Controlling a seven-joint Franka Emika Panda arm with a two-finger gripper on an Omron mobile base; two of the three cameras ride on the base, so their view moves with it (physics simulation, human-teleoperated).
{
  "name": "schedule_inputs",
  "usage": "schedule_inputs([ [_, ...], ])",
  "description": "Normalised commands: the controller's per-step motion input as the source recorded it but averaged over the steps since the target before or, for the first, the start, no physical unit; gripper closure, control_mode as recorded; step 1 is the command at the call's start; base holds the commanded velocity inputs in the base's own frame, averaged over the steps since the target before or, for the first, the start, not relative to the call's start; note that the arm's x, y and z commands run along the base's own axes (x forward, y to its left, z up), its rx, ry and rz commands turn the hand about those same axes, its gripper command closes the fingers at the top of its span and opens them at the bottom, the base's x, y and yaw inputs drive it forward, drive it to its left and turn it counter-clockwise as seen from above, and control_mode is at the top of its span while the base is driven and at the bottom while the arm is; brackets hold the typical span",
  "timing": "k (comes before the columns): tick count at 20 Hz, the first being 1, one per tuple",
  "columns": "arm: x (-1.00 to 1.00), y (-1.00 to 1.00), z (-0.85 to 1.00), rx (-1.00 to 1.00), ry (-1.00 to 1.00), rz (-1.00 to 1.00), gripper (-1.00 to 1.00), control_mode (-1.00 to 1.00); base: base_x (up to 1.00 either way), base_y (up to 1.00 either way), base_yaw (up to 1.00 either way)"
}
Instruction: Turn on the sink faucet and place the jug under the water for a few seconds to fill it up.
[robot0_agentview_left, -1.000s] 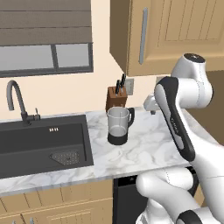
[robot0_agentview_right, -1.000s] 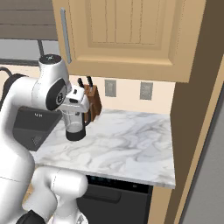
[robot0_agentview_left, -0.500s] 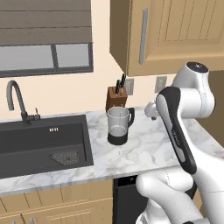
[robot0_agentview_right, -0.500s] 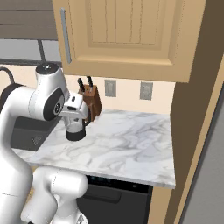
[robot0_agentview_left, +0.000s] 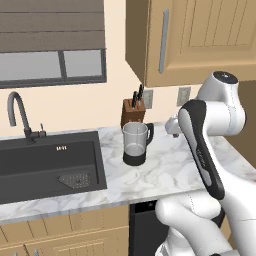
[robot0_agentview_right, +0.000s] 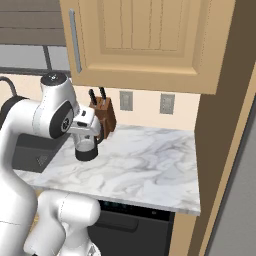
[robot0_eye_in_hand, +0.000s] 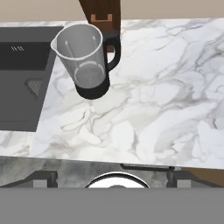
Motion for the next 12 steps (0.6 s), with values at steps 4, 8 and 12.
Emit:
schedule_inputs([
  [4, 0.00, 0.00, 0.00, 0.00, 0.00, 0.00, -1.00, 1.00, -0.10, 0.00, 0.00],
  [8, 0.00, 0.00, 0.00, 0.00, 0.00, 0.00, -1.00, 1.00, -0.56, 0.00, 0.00],
  [12, 0.00, 0.00, 0.00, 0.00, 0.00, 0.00, -1.00, 1.00, -0.79, 0.00, 0.00],
])
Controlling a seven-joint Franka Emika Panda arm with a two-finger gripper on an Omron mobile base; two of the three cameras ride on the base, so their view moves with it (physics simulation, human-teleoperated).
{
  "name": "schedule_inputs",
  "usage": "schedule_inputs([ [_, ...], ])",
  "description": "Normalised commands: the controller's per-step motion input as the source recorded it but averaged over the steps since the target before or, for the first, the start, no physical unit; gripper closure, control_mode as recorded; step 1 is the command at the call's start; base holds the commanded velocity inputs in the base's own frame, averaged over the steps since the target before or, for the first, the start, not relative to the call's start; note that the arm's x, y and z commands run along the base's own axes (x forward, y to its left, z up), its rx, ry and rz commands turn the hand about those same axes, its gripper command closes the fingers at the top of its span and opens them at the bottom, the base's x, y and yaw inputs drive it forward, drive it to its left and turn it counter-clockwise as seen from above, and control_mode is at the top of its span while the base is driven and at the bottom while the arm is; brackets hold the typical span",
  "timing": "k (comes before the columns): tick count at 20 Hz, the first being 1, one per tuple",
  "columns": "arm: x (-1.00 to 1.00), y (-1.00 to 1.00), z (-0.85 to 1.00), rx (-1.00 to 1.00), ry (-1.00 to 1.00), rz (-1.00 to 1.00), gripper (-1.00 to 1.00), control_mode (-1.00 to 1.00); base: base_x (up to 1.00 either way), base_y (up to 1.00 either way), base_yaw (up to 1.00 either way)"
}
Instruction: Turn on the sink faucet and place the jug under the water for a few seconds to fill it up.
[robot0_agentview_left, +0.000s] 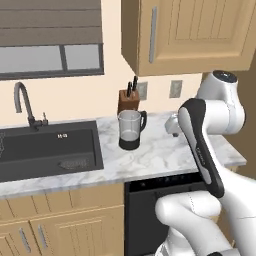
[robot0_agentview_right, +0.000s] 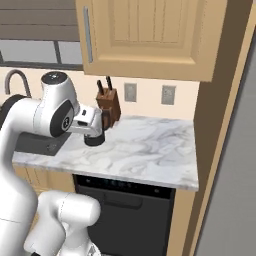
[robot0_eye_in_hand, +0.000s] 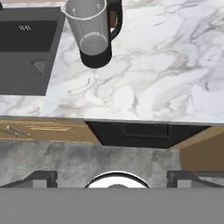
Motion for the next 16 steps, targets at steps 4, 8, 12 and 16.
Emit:
schedule_inputs([
  [4, 0.00, 0.00, 0.00, 0.00, 0.00, 0.00, -1.00, 1.00, -0.78, 0.09, 0.01],
  [8, 0.00, 0.00, 0.00, 0.00, 0.00, 0.00, -1.00, 1.00, -0.59, 0.36, 0.02],
  [12, 0.00, 0.00, 0.00, 0.00, 0.00, 0.00, -1.00, 1.00, -0.21, 0.72, 0.01],
  [16, 0.00, 0.00, 0.00, 0.00, 0.00, 0.00, -1.00, 1.00, 0.00, 0.92, 0.00],
])
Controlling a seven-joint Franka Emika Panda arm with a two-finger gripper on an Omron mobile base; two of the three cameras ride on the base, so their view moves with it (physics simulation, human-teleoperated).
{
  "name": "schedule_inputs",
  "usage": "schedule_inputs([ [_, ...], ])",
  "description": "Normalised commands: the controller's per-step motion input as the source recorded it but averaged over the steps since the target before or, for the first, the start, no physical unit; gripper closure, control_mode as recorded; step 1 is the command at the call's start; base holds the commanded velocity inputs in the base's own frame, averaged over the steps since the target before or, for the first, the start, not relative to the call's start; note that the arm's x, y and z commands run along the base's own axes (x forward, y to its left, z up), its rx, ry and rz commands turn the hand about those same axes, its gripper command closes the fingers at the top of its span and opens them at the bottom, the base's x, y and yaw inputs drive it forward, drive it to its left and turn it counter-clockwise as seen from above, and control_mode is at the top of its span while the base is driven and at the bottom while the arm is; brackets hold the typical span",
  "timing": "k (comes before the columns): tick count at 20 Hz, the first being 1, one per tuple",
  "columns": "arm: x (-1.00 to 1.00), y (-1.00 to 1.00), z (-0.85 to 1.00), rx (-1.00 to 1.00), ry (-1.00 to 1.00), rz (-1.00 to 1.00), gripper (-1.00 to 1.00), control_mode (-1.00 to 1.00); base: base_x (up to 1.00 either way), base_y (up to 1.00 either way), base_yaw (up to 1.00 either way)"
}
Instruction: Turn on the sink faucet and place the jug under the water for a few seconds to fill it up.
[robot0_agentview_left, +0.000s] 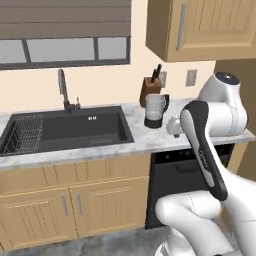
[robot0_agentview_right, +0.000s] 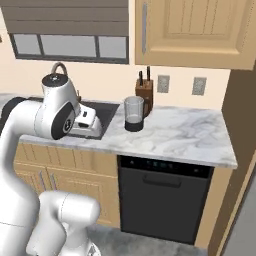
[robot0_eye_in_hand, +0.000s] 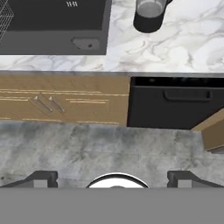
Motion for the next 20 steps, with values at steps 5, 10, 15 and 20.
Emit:
schedule_inputs([
  [5, 0.00, 0.00, 0.00, 0.00, 0.00, 0.00, -1.00, 1.00, 0.07, 0.94, 0.00],
  [10, 0.00, 0.00, 0.00, 0.00, 0.00, 0.00, -1.00, 1.00, 0.34, 0.63, 0.00],
  [15, 0.00, 0.00, 0.00, 0.00, 0.00, 0.00, -1.00, 1.00, 0.50, 0.12, -0.01],
  [20, 0.00, 0.00, 0.00, 0.00, 0.00, 0.00, -1.00, 1.00, 0.60, 0.00, 0.00],
])
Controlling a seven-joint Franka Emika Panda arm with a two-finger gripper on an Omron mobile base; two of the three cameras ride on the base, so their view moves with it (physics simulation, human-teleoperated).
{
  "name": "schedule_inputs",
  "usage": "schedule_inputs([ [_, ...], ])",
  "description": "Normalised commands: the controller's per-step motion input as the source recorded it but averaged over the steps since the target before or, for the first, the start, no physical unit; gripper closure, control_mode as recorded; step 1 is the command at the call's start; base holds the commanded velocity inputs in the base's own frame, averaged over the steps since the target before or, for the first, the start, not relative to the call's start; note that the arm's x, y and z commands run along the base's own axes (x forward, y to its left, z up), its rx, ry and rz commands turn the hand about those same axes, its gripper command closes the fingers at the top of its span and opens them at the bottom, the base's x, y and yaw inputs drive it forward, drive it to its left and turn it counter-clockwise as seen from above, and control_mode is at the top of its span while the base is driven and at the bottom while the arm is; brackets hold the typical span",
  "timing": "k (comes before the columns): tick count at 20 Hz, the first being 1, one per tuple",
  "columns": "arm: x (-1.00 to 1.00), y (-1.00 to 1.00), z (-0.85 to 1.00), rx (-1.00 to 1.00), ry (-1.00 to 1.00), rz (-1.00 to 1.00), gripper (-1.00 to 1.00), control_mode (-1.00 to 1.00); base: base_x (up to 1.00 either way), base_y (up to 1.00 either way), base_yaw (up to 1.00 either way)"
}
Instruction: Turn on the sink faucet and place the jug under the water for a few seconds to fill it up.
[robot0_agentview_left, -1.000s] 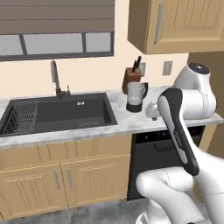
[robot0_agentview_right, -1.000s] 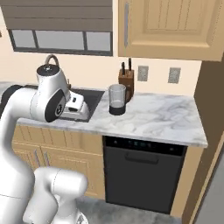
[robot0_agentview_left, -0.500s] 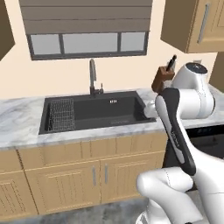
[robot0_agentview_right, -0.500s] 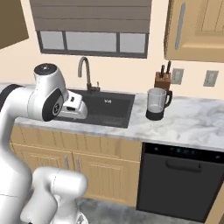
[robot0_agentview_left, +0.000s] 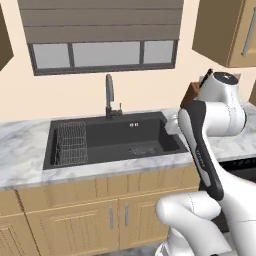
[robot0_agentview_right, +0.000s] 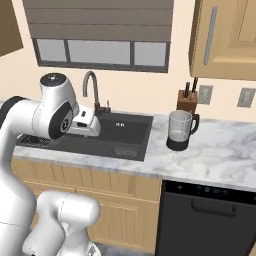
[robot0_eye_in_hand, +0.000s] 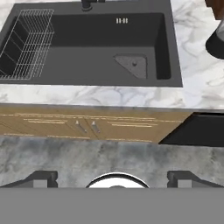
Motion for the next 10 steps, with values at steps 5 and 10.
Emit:
schedule_inputs([
  [5, 0.00, 0.00, 0.00, 0.00, 0.00, 0.00, -1.00, 1.00, 0.67, 0.00, 0.00],
  [10, 0.00, 0.00, 0.00, 0.00, 0.00, 0.00, -1.00, 1.00, 0.71, 0.06, 0.00],
])
